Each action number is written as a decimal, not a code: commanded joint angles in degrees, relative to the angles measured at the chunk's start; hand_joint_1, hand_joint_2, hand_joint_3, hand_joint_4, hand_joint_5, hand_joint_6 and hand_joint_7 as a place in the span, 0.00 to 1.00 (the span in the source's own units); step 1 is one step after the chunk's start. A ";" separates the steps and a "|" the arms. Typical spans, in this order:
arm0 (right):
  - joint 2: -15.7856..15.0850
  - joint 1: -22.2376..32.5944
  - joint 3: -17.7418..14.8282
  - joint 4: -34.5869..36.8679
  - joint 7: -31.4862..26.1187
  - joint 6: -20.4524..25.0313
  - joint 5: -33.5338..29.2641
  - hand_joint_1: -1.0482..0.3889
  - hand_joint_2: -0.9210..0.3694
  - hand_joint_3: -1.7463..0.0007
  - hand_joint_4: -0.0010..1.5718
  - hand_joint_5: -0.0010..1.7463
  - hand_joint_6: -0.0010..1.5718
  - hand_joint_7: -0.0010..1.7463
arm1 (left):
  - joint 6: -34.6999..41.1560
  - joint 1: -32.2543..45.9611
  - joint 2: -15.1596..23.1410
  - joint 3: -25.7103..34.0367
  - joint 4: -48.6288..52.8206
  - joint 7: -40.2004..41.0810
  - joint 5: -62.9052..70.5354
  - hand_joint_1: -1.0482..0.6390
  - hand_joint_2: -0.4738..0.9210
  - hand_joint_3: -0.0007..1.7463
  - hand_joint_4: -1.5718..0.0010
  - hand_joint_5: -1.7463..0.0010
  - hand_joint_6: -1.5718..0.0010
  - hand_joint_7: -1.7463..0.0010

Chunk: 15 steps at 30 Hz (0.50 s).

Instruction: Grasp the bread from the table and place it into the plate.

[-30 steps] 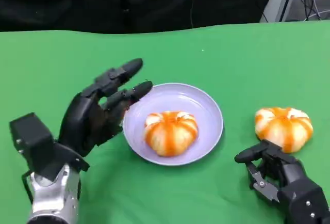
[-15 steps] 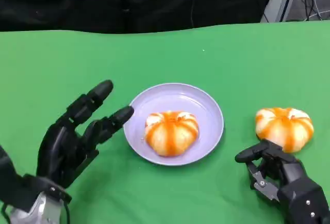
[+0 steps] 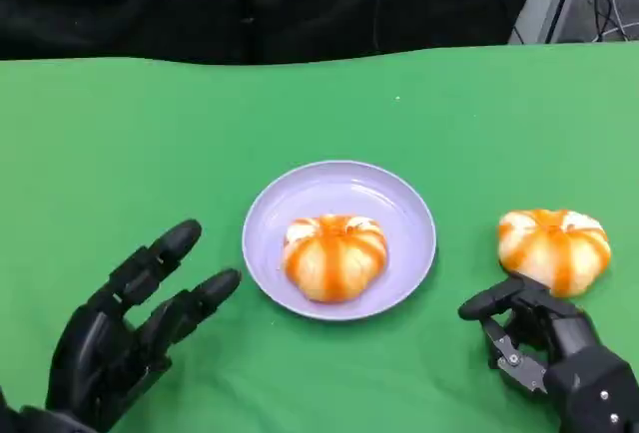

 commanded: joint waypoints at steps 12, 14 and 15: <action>-1.38 1.25 -1.03 1.12 2.22 0.24 1.65 0.52 0.00 0.78 0.43 1.00 0.49 0.65 | -2.17 -0.04 -0.24 1.98 2.44 2.57 1.59 0.69 1.00 0.37 0.62 1.00 0.70 0.99; -1.28 1.24 -1.07 1.16 2.20 0.33 1.74 0.52 0.00 0.78 0.43 1.00 0.49 0.65 | -2.34 -0.52 0.07 2.26 2.96 3.13 2.07 0.69 1.00 0.38 0.61 0.99 0.69 0.99; -1.23 1.18 -1.10 1.19 2.15 0.44 1.76 0.52 0.00 0.78 0.43 1.00 0.49 0.65 | -2.67 -0.87 0.28 2.40 3.42 3.48 2.45 0.69 1.00 0.38 0.61 0.99 0.69 0.99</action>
